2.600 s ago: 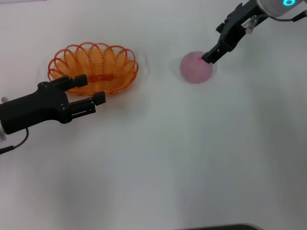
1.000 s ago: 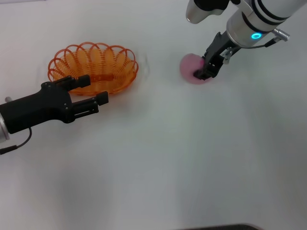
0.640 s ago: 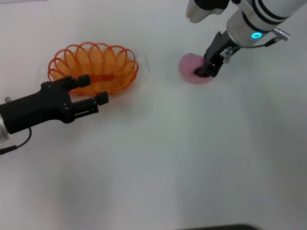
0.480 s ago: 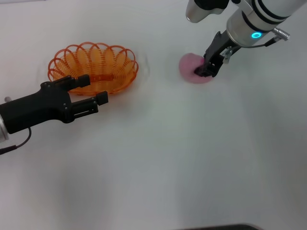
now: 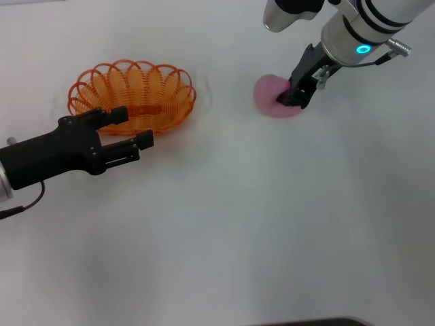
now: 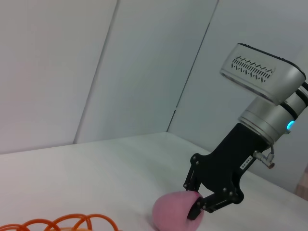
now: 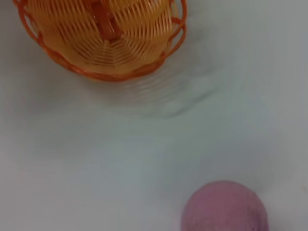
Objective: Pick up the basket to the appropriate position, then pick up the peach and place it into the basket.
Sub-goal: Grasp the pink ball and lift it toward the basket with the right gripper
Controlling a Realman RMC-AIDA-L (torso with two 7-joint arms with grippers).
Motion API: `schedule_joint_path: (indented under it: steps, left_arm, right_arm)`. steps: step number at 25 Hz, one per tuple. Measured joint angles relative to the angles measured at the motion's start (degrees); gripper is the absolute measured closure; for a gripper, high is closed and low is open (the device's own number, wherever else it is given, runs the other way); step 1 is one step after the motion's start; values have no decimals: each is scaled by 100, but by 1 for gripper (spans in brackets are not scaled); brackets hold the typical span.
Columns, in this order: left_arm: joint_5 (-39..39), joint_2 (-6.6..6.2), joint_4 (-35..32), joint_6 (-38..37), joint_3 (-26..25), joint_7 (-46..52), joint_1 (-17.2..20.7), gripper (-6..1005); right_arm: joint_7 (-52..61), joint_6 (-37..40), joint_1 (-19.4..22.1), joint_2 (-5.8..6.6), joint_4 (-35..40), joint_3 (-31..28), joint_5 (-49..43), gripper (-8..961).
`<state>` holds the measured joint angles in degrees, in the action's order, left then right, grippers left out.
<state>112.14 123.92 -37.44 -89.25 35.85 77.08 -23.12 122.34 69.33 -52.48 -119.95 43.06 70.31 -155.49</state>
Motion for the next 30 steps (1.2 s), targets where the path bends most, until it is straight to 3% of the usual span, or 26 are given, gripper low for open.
schedule_joint_path:
  steps: [12, 30]
  left_arm:
    - [329, -14, -125, -5, 151, 103, -40, 200]
    - [1167, -12, -761, -88, 167, 721, -82, 201]
  right_arm:
    - [0, -7, 12, 7, 0, 0, -8, 851]
    - [37, 169, 13, 30, 107, -30, 18, 822]
